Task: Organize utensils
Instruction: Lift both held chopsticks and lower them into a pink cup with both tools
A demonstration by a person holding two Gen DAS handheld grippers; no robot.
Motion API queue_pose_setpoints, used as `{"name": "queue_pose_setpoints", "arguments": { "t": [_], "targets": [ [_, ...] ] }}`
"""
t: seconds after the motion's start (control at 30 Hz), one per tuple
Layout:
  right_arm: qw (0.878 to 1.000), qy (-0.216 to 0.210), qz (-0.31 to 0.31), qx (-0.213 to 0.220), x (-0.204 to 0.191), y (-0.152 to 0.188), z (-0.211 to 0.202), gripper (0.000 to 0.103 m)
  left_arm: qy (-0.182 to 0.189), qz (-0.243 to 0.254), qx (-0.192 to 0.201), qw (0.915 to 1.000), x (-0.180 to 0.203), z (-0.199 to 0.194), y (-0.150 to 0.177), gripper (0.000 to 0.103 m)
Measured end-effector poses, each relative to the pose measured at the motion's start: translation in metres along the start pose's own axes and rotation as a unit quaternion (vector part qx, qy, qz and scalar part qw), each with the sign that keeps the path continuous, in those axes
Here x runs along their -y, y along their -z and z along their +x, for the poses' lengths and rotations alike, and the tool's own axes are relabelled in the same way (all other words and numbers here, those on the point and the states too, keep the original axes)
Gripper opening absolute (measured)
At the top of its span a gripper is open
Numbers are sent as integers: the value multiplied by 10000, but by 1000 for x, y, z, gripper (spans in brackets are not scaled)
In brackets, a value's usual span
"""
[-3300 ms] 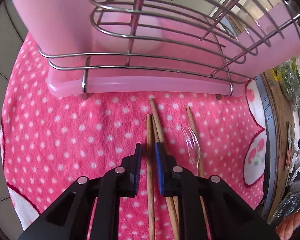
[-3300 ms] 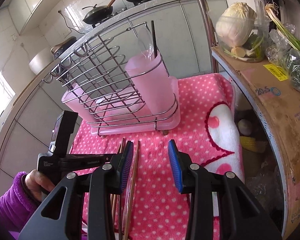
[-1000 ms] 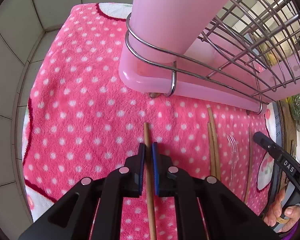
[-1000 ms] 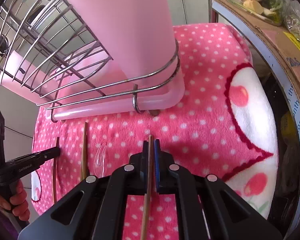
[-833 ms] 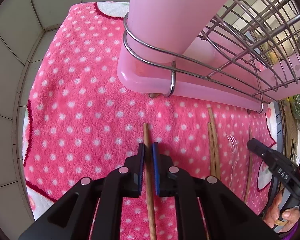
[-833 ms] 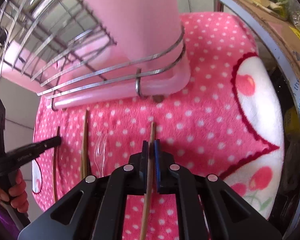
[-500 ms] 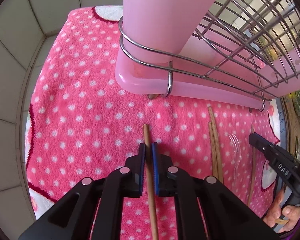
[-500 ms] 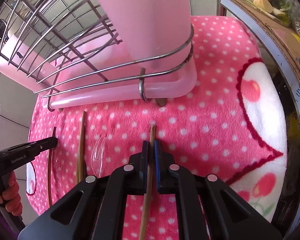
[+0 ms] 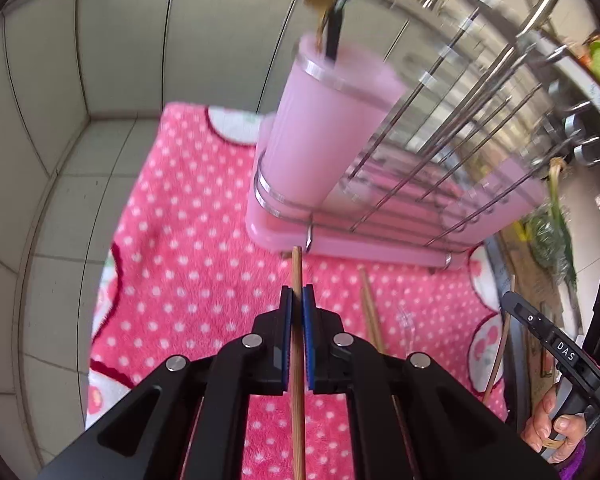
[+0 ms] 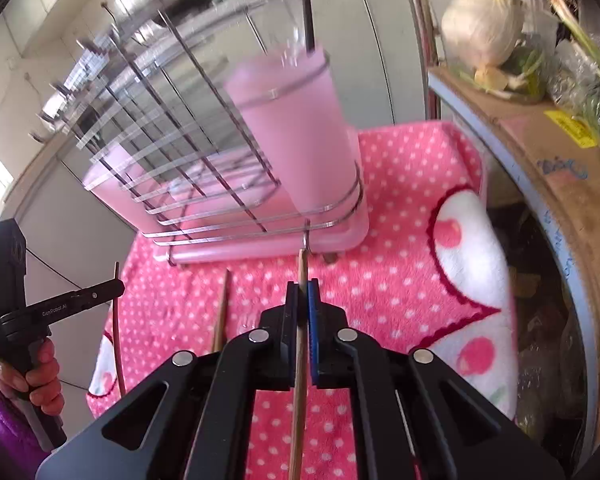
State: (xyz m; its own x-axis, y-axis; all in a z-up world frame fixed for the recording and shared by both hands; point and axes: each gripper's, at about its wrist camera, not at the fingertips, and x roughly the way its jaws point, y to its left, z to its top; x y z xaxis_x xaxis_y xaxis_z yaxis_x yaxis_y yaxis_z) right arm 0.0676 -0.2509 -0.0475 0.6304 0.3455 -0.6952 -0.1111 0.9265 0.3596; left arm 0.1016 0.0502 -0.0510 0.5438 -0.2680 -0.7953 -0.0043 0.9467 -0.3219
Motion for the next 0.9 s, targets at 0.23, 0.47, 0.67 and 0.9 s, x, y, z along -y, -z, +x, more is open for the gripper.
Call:
{"name": "queue_pose_setpoints", "arguments": {
  "t": [0.23,0.47,0.67,0.9],
  "targets": [
    [9968,-82,-31,801,3,-2,-47,5,288,349,1071,9932,15,-63,2,5],
    [9897,-58,-184,1417,-5,-2,-76,5,539,211,1612,9852,14,-97,2,5],
    [9849,0,-281,1706,-11,-13,-98,5,504,203,1996,9784,12,-127,-9,5],
    [9792,62,-484,1971,-24,-36,-121,5,518,253,2364,9699,12,-161,-24,5]
  ]
}}
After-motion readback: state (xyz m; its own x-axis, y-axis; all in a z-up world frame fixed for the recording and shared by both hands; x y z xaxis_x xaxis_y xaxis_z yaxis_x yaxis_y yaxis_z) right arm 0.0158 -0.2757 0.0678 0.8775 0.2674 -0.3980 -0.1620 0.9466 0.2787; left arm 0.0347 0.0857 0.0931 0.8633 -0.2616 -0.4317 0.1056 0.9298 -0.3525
